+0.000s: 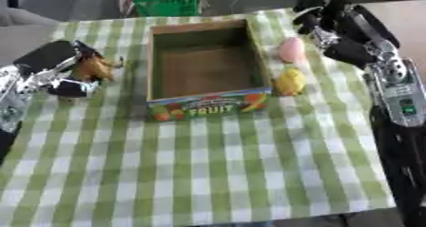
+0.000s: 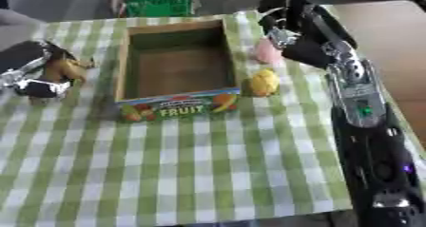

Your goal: Pick up objects on the table and place them in the box.

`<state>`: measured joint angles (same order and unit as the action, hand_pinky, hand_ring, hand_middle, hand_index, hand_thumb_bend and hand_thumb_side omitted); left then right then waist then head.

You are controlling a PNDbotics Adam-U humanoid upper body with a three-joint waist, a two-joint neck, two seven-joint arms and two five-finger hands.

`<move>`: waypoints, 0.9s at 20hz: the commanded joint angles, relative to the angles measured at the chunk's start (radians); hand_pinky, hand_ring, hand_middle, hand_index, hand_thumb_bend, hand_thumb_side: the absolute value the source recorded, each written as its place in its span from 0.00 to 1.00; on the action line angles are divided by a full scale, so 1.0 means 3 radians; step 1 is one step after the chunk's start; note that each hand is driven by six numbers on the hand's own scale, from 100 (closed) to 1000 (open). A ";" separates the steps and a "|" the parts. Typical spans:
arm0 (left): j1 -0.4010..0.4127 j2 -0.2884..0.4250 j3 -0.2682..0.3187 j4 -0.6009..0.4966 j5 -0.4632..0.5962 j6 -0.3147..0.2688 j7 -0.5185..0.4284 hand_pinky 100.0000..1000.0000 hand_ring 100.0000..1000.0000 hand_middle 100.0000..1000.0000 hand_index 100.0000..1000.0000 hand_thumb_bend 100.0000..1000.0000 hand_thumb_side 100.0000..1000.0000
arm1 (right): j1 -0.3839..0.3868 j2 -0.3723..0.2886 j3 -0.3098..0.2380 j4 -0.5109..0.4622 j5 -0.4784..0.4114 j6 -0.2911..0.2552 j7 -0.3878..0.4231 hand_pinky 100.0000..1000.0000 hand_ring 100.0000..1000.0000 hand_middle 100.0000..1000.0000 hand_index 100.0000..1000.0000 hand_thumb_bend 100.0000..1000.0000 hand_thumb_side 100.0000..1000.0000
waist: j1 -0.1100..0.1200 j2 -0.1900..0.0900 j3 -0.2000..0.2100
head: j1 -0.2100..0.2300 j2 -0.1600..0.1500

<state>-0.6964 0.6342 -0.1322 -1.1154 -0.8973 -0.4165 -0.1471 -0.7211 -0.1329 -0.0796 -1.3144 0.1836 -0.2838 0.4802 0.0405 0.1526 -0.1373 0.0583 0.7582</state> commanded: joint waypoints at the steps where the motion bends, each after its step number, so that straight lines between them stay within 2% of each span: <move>1: -0.0137 0.0145 0.0047 -0.0202 0.0148 0.0000 0.0057 0.51 0.37 0.34 0.70 0.00 0.19 | -0.0047 -0.0005 0.0001 -0.0061 0.0022 0.0008 0.0013 0.62 0.68 0.71 0.79 0.00 0.36 | 0.0008 -0.0080 -0.0017 | -0.0001 -0.0001; 11: -0.0395 -0.0126 -0.0007 -0.0249 0.0454 -0.0010 0.0396 0.51 0.36 0.32 0.68 0.00 0.22 | -0.0067 0.0080 0.0048 -0.0088 0.0020 0.0011 0.0062 0.62 0.69 0.71 0.79 0.00 0.36 | 0.0035 -0.0094 -0.0210 | 0.0076 -0.0043; 18: -0.0479 -0.0363 -0.0093 -0.0159 0.0486 -0.0057 0.0547 0.53 0.37 0.33 0.69 0.00 0.21 | -0.0087 0.0187 0.0100 -0.0117 0.0014 0.0014 0.0120 0.62 0.69 0.71 0.79 0.00 0.37 | 0.0049 -0.0078 -0.0362 | 0.0129 -0.0078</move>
<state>-0.8175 0.5169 -0.1602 -1.1559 -0.7564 -0.4298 0.0076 -0.7222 -0.0774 -0.0532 -1.3244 0.1837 -0.2793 0.5120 0.0588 0.1436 -0.2471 0.0926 0.7456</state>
